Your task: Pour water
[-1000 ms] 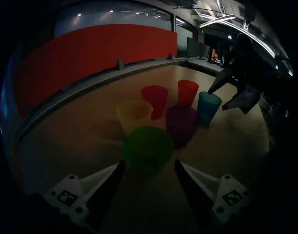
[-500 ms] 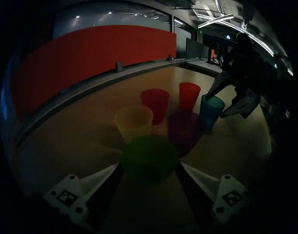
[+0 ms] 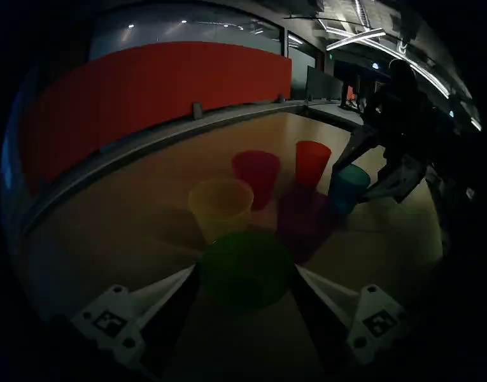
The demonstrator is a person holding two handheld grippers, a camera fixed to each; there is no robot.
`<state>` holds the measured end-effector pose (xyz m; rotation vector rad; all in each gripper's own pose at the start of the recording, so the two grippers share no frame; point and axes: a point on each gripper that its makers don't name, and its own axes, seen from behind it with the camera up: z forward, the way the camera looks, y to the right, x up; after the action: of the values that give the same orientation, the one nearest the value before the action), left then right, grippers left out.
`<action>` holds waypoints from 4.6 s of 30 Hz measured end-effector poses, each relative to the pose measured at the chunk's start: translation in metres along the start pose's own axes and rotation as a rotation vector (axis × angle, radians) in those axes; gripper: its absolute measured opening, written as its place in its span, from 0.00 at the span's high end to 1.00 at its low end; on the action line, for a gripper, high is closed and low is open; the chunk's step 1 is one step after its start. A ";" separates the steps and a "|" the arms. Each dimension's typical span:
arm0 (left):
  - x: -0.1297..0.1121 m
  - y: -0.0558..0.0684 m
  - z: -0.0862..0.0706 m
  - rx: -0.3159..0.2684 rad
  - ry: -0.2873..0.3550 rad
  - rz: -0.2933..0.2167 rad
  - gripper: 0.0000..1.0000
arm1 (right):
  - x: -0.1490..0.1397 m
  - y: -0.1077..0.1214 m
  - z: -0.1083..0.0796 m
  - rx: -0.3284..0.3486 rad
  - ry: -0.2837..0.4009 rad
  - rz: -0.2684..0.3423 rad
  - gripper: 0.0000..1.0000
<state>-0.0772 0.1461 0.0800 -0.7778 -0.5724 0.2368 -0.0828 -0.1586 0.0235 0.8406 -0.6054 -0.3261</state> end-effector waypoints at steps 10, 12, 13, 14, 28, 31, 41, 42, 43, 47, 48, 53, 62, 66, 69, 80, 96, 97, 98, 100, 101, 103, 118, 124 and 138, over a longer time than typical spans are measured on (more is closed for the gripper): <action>-0.002 -0.001 0.002 0.015 -0.019 0.007 0.13 | 0.000 0.001 -0.002 -0.002 0.002 -0.003 0.02; -0.002 0.000 0.002 0.014 -0.022 0.009 0.14 | 0.000 0.001 -0.002 -0.002 0.001 -0.003 0.02; -0.002 0.000 0.002 0.013 -0.023 0.010 0.13 | 0.000 0.001 -0.002 -0.002 0.001 -0.003 0.02; -0.002 0.000 0.002 0.013 -0.024 0.010 0.13 | -0.001 0.001 -0.001 -0.002 0.000 -0.004 0.02; -0.002 0.000 -0.001 0.016 -0.021 0.014 0.14 | 0.001 0.003 0.003 -0.013 0.019 0.012 0.02; 0.001 0.000 -0.002 0.014 -0.014 0.012 0.13 | 0.000 0.004 0.001 -0.018 0.019 0.014 0.02; 0.014 0.004 -0.014 0.018 0.015 0.017 0.13 | 0.010 0.005 -0.015 -0.032 0.047 0.023 0.03; 0.016 0.005 -0.016 0.019 0.020 0.018 0.13 | 0.013 0.005 -0.018 -0.033 0.054 0.024 0.03; 0.019 0.006 -0.018 0.020 0.026 0.020 0.13 | 0.016 0.006 -0.020 -0.034 0.061 0.025 0.03; 0.031 0.008 -0.025 0.029 0.057 0.027 0.13 | 0.028 0.005 -0.031 -0.039 0.090 0.021 0.03; 0.035 0.008 -0.027 0.034 0.068 0.027 0.13 | 0.032 0.005 -0.034 -0.041 0.099 0.019 0.03; 0.051 0.009 -0.037 0.057 0.115 0.028 0.13 | 0.052 0.007 -0.049 -0.053 0.143 0.010 0.03; 0.082 0.004 -0.058 0.095 0.202 0.025 0.13 | 0.091 0.011 -0.073 -0.082 0.236 -0.004 0.03; 0.096 0.001 -0.067 0.102 0.250 0.013 0.13 | 0.108 0.011 -0.081 -0.091 0.282 -0.010 0.03; 0.106 0.000 -0.073 0.110 0.282 0.010 0.13 | 0.118 0.012 -0.086 -0.095 0.312 -0.010 0.03; 0.144 -0.004 -0.095 0.126 0.400 -0.007 0.13 | 0.144 0.014 -0.096 -0.112 0.389 -0.018 0.03; 0.174 0.000 -0.113 0.115 0.511 -0.027 0.13 | 0.165 0.012 -0.104 -0.123 0.452 -0.029 0.03; 0.174 0.000 -0.113 0.117 0.511 -0.025 0.13 | 0.166 0.012 -0.105 -0.123 0.453 -0.028 0.03; 0.175 -0.001 -0.113 0.119 0.512 -0.023 0.13 | 0.166 0.012 -0.105 -0.122 0.454 -0.028 0.03; 0.175 0.000 -0.114 0.121 0.513 -0.021 0.13 | 0.167 0.011 -0.106 -0.122 0.456 -0.030 0.03; 0.175 0.000 -0.114 0.122 0.513 -0.021 0.13 | 0.168 0.011 -0.106 -0.121 0.457 -0.031 0.03; 0.175 0.001 -0.114 0.117 0.514 -0.021 0.13 | 0.169 0.011 -0.107 -0.121 0.458 -0.033 0.03; 0.167 0.026 -0.108 0.075 0.501 0.007 0.13 | 0.179 0.012 -0.116 -0.127 0.474 -0.072 0.04; 0.164 0.034 -0.106 0.060 0.504 0.006 0.13 | 0.188 0.010 -0.119 -0.126 0.479 -0.103 0.04; 0.162 0.057 -0.100 0.009 0.507 0.012 0.13 | 0.219 0.006 -0.125 -0.132 0.495 -0.223 0.04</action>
<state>0.1133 0.1917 0.0462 -0.7956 -0.0877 0.0476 0.1671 -0.1893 0.0446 0.8232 -0.0279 -0.3400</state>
